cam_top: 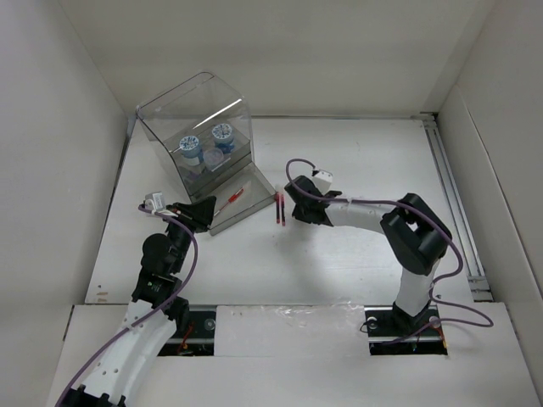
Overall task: Sort the stationery into containers
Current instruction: Pick up the pen from the storage box, then pick up the pen from the center of the board.
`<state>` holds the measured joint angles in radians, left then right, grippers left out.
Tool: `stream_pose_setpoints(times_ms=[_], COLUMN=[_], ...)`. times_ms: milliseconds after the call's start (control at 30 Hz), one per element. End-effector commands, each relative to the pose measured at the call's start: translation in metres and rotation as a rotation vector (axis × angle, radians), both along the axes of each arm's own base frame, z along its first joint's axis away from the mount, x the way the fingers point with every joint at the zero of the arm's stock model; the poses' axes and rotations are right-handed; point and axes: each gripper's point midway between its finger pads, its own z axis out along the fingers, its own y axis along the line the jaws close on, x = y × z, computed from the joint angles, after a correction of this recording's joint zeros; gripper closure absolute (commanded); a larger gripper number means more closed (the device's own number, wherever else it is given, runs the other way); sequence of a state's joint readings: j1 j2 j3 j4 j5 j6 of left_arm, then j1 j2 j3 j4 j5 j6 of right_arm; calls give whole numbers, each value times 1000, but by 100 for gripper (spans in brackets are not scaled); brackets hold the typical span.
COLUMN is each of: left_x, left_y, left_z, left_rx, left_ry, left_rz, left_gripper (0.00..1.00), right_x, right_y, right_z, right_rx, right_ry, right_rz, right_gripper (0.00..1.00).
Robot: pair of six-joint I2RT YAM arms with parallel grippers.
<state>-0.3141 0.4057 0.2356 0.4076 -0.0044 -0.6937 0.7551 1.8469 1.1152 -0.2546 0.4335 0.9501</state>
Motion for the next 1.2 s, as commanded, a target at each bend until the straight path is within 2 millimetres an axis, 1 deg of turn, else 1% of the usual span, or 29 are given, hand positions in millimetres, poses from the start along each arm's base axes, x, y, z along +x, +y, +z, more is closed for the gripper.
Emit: stream_pose_setpoints(times_ms=[0, 33, 100, 167, 200, 233, 300, 333, 400, 433, 467, 533, 567, 600, 633, 667, 700, 733, 767, 800, 833, 900, 933, 967, 1000, 1033, 1067, 1133, 1167], left_x=[-2, -2, -2, -2, -2, -2, -2, -2, -2, -2, -2, -2, -2, -2, -2, -3, -3, -3, -3, -3, -3, -3, -3, -3, -4, -4, -4, -4, -4], left_y=[-3, -3, -3, -3, -3, -3, -3, -3, -3, -3, -3, -3, -3, -3, -3, -2, -2, -2, -2, -2, -2, -2, -2, -3, -2, -2, -2, -2, -2], left_z=[20, 20, 20, 20, 20, 20, 20, 20, 20, 20, 20, 20, 20, 17, 17, 20, 20, 20, 20, 20, 20, 20, 20, 17, 20, 20, 20, 20, 20], left_rx=[-18, -18, -18, -18, -18, -18, -18, -18, -18, -18, -18, -18, -18, -16, -16, -18, -18, -18, -18, -18, -18, -18, -18, -16, -18, -18, -18, -18, -18], left_ry=[-62, -62, -62, -62, -62, -62, -62, -62, -62, -62, -62, -62, -62, -53, -53, -62, -62, -62, -62, -62, -62, -62, -62, -53, -62, -62, -62, -62, -62], left_rz=[-15, -15, -15, -15, -15, -15, -15, -15, -15, -15, -15, -15, -15, -15, -15, -15, -15, -15, -15, -15, -15, -15, -15, -15, -15, -15, -15, -15, -15], left_gripper=[88, 88, 88, 88, 88, 88, 88, 88, 88, 88, 88, 88, 88, 88, 88, 88, 88, 88, 88, 88, 88, 88, 88, 88, 88, 88, 88, 88, 88], right_x=[2, 2, 5, 11, 7, 6, 0, 0, 3, -1, 5, 7, 10, 11, 11, 9, 7, 4, 2, 6, 5, 6, 7, 5, 11, 5, 8, 12, 6], right_y=[-2, -2, 1, 12, 27, 44, 71, 90, 109, 122, 135, 149, 157, 164, 168, 174, 179, 183, 187, 184, 183, 172, 160, 154, 141, 128, 115, 89, 74], right_z=[23, 29, 47, 84, 99, 120, 139, 162, 164, 167, 170, 170, 176, 165, 163, 167, 163, 168, 166, 166, 175, 173, 175, 174, 171, 164, 157, 138, 114], right_rx=[2, 15, 49, 140, 198, 260, 356, 421, 462, 497, 526, 589, 617, 634, 648, 683, 695, 721, 738, 737, 746, 737, 727, 713, 691, 661, 624, 527, 453], right_ry=[-32, -46, -83, -151, -166, -206, -219, -263, -253, -242, -247, -222, -224, -193, -178, -176, -162, -148, -135, -139, -150, -154, -177, -184, -205, -210, -221, -241, -196], right_rz=[1, 1, 0, 15, 55, 102, 183, 222, 245, 275, 283, 288, 290, 284, 287, 306, 327, 343, 350, 342, 345, 325, 311, 307, 262, 245, 214, 126, 92], right_gripper=[100, 100, 100, 100, 100, 100, 100, 100, 100, 100, 100, 100, 100, 100, 98, 92, 83, 65, 56, 47, 41, 41, 42, 49, 56, 64, 81, 92, 96])
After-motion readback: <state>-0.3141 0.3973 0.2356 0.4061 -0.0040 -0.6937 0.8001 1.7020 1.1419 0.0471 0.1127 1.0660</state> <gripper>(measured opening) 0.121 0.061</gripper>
